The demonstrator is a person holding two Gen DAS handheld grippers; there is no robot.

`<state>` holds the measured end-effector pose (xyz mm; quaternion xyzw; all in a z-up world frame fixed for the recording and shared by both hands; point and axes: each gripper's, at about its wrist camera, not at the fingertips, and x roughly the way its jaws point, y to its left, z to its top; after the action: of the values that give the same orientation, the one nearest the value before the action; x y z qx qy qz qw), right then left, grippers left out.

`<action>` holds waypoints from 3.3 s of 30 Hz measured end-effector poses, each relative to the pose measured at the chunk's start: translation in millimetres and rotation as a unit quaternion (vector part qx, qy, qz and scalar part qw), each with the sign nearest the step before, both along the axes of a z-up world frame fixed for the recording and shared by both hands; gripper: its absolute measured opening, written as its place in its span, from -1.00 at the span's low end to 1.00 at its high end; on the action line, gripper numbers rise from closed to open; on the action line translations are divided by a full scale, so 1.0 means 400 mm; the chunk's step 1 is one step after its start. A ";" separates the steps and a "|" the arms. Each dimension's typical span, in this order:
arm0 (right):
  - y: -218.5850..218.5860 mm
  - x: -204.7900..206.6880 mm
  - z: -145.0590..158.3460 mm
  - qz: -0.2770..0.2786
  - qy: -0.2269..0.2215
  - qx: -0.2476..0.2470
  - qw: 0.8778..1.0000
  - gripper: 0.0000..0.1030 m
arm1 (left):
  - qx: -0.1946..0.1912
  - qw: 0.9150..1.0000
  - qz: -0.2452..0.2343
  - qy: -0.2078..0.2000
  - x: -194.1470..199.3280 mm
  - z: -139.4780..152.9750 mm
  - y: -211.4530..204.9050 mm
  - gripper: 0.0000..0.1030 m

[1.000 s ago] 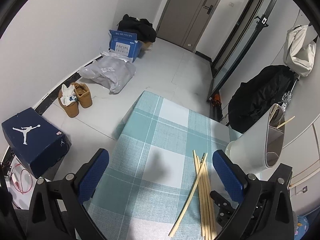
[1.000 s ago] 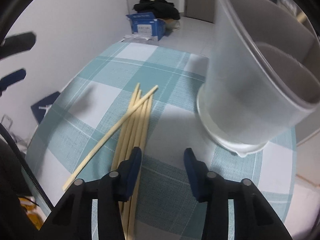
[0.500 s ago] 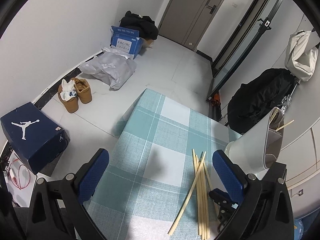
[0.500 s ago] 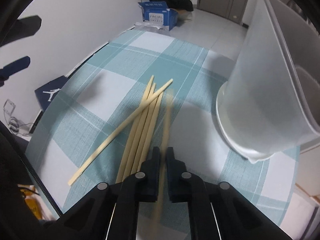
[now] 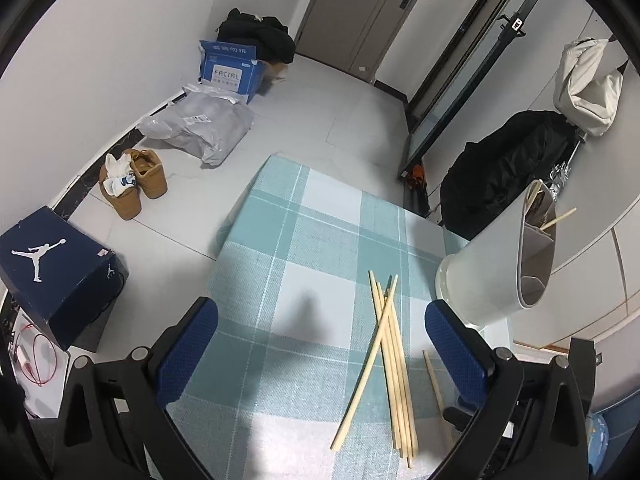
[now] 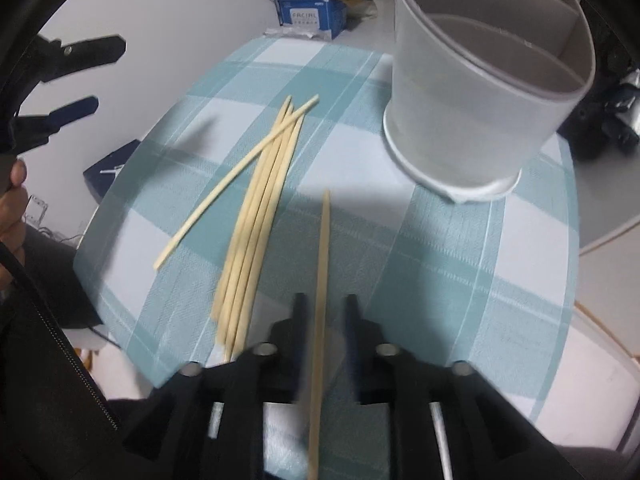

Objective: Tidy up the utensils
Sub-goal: 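Lower the right tool and grasp one wooden chopstick, then lower the left tool and grasp several wooden chopsticks while the right tool holds its chopstick, then lift the chopsticks with the left tool while the right tool holds its chopstick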

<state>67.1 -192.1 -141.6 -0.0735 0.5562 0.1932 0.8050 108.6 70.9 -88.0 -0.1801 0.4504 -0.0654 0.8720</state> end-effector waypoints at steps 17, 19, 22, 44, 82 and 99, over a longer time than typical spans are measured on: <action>0.070 0.111 -0.039 0.024 -0.045 0.009 0.999 -0.91 | 0.021 0.998 -0.031 0.045 0.017 -0.049 -0.050 0.97; 0.047 0.108 -0.029 0.009 -0.038 0.036 0.999 -0.92 | 0.018 0.997 -0.052 0.054 0.026 -0.049 -0.073 0.97; 0.012 0.114 -0.006 -0.015 -0.037 0.079 0.996 -0.92 | 0.046 0.994 -0.082 0.053 0.052 -0.044 -0.118 0.97; -0.241 0.110 0.108 -0.112 -0.074 0.251 0.959 -0.92 | 0.186 0.959 -0.193 0.087 0.187 -0.132 -0.261 -0.27; -0.227 0.038 0.142 -0.119 -0.117 0.241 0.956 -0.91 | 0.149 0.961 -0.190 0.131 0.158 -0.166 -0.218 -0.58; -0.229 0.046 0.144 -0.116 -0.117 0.245 0.955 -0.91 | 0.207 0.947 -0.213 0.123 0.157 -0.175 -0.214 -0.09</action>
<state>85.6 -283.8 -84.2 0.1691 0.3982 0.2189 0.8746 171.3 -14.6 -158.0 0.0984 0.5853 -0.1324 0.7938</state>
